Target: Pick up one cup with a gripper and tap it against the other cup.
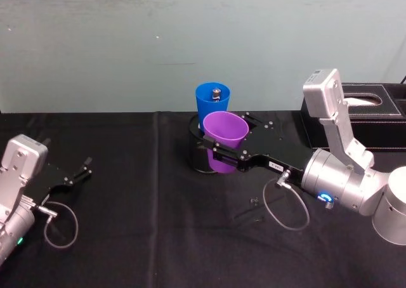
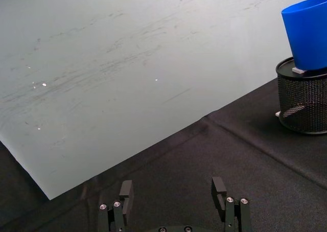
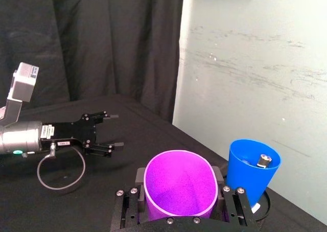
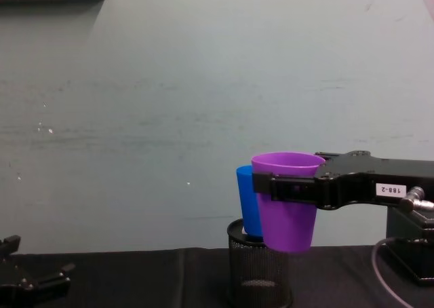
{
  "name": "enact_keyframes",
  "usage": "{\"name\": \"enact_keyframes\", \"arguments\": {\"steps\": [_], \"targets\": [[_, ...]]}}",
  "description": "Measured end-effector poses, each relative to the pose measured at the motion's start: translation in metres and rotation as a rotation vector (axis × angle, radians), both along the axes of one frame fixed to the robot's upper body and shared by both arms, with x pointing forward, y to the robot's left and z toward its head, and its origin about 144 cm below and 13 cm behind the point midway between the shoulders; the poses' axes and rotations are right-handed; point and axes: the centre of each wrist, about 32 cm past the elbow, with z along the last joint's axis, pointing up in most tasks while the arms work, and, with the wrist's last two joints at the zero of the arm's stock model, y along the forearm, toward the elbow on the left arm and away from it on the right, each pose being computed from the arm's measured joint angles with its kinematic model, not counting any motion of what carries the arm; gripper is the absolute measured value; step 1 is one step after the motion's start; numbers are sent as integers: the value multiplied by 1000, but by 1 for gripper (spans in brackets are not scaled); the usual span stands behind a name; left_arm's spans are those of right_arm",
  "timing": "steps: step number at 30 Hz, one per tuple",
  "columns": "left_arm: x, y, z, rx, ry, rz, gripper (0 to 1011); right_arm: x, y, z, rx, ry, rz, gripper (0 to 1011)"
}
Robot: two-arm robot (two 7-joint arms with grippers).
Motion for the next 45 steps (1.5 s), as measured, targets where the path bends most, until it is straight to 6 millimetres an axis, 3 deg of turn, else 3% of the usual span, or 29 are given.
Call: {"name": "enact_keyframes", "arguments": {"steps": [45], "targets": [[0, 0, 0, 0, 0, 0, 1000, 0, 0, 0, 0, -1, -2, 735]]}}
